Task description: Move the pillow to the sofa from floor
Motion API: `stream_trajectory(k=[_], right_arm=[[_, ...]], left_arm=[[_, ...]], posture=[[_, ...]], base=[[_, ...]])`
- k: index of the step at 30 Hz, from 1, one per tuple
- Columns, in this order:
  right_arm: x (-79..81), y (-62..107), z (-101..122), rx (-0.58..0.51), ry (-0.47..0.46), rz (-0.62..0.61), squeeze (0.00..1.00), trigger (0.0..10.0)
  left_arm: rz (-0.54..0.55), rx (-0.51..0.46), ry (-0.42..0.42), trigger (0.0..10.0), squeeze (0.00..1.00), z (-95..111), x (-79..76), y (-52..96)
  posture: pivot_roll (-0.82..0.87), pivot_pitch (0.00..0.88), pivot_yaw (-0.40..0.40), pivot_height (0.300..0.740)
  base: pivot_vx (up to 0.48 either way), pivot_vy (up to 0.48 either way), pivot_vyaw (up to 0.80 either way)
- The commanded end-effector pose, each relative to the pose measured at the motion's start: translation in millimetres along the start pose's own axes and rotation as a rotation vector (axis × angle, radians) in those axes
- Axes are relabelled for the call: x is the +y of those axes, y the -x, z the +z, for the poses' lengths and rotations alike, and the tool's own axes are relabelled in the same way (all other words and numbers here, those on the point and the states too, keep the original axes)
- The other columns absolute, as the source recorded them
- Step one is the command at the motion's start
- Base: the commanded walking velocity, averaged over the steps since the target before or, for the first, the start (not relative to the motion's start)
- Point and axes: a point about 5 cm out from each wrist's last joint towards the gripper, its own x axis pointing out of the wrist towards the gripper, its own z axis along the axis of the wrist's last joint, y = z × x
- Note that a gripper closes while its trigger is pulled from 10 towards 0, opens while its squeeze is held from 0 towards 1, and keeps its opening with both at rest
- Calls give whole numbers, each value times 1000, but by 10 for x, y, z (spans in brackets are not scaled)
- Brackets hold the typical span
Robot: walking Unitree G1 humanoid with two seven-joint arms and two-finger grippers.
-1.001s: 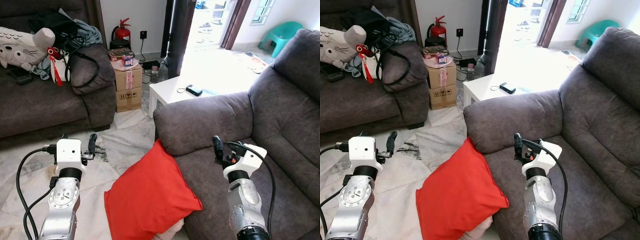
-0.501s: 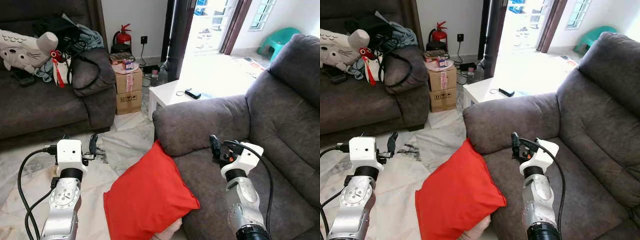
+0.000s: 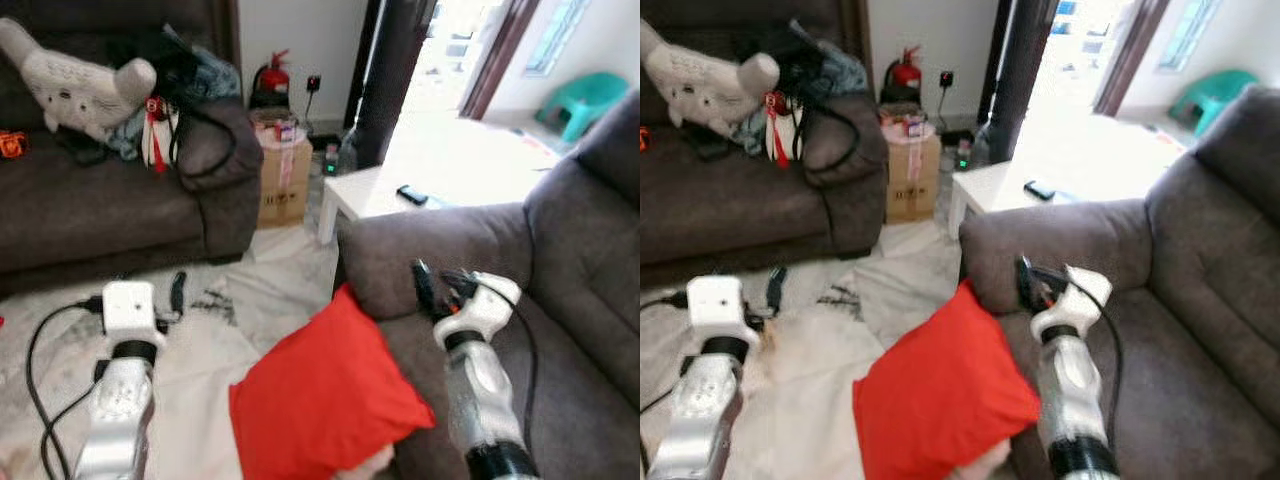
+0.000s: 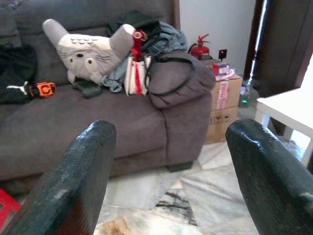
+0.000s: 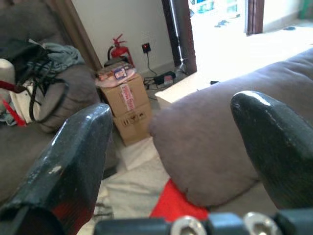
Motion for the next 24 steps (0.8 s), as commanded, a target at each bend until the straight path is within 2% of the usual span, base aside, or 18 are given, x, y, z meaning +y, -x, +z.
stream_trajectory(k=[1,14,24], right_arm=[[-128,42,-16,11,6,-41,0,10000],[-151,13,-23,36,12,-60,0,10000],[-153,-5,-7,45,28,-47,0,10000]], left_arm=[[-24,13,15,10000,0,-22,-73,10],[-20,16,24,10000,0,-28,-76,21],[-10,21,48,10000,0,-55,-98,47]], posture=[[181,0,-110,740],[190,0,-123,740],[187,0,-139,740]], base=[[0,480,0],[0,470,-59],[0,0,-752]])
